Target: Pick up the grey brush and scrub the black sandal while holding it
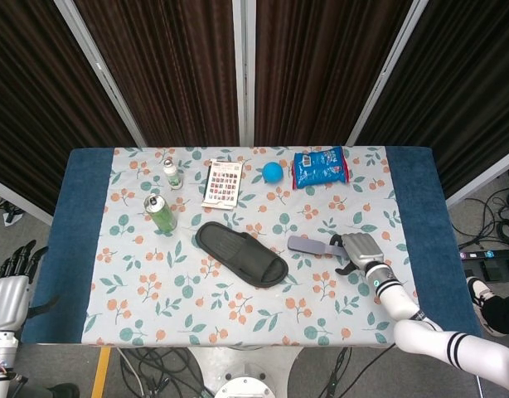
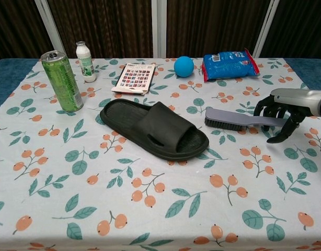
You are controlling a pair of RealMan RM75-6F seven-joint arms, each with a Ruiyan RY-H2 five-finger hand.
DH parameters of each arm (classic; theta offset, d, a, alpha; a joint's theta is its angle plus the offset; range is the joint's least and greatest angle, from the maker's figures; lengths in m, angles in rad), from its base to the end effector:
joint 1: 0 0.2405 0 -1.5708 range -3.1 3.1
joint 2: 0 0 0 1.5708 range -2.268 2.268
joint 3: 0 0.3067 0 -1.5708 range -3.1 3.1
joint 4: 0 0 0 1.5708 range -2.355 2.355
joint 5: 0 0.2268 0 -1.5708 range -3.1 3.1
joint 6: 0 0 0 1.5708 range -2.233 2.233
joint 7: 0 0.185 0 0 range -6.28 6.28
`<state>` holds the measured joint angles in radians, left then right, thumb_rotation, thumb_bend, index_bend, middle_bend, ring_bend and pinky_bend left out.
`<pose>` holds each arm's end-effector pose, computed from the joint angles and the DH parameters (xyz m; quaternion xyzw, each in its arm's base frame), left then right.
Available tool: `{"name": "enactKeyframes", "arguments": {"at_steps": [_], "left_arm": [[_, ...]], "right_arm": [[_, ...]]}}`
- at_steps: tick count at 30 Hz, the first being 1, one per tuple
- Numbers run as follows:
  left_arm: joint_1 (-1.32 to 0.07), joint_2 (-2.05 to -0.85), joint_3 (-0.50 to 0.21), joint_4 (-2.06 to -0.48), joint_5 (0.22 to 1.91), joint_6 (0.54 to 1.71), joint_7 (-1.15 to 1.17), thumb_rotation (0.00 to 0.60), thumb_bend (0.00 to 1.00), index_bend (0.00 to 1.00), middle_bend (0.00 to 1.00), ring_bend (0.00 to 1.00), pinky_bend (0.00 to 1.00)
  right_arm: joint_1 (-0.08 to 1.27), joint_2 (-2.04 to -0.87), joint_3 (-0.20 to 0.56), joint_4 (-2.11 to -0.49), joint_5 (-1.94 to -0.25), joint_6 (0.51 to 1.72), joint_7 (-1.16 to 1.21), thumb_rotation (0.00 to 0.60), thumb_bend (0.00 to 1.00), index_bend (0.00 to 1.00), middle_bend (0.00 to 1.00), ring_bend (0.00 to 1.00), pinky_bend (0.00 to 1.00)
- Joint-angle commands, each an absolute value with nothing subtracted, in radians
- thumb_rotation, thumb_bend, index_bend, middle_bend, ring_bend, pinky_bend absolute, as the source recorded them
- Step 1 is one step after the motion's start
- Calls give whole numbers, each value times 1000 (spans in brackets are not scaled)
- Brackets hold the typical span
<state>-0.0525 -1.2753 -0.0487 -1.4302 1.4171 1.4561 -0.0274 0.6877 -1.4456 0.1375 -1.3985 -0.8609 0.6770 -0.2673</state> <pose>-0.4103 0.2150 0.1257 -0.5619 -0.4255 -0.3571 0.6129 -0.2875 -0.4114 -0.0385 0.7075 -0.5259 0.2281 0.4132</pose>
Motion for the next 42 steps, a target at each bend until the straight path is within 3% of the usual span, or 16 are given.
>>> {"name": "enactKeyframes", "arguments": {"at_steps": [1,11,18,31,38,42], "left_arm": [[-51,-1276,-49,-1430,1415,1455,-27,600,225,185,144,62,146],[-41,-1283,-45,-1418,1412,1462,-36,600,226,185,144,62,147],[-35,-1285,-43,-1410,1415,1466,-46,600,225,185,144,62,147],[-33,-1288,-44,-1409,1417,1465,-57,600,226,185,144,62,147],[-32,-1290,-47,-1407,1419,1470,-65,600,226,185,144,62,146],[-32,-1290,-50,-1410,1417,1470,-66,600,226,185,144,62,146]], "right_arm": [[691,-1446,144,-1393,-862,657,-229,600,104,388,482,379,346],[729,-1437,175,-1357,-829,525,-85,600,137,471,588,530,558],[759,-1442,168,-1343,-809,509,-62,600,148,538,636,642,743],[831,-1453,106,-1351,-693,537,-121,600,151,638,701,729,884],[858,-1466,86,-1354,-645,557,-138,600,252,724,754,790,957],[865,-1478,86,-1360,-625,593,-146,600,373,879,830,869,1000]]}}
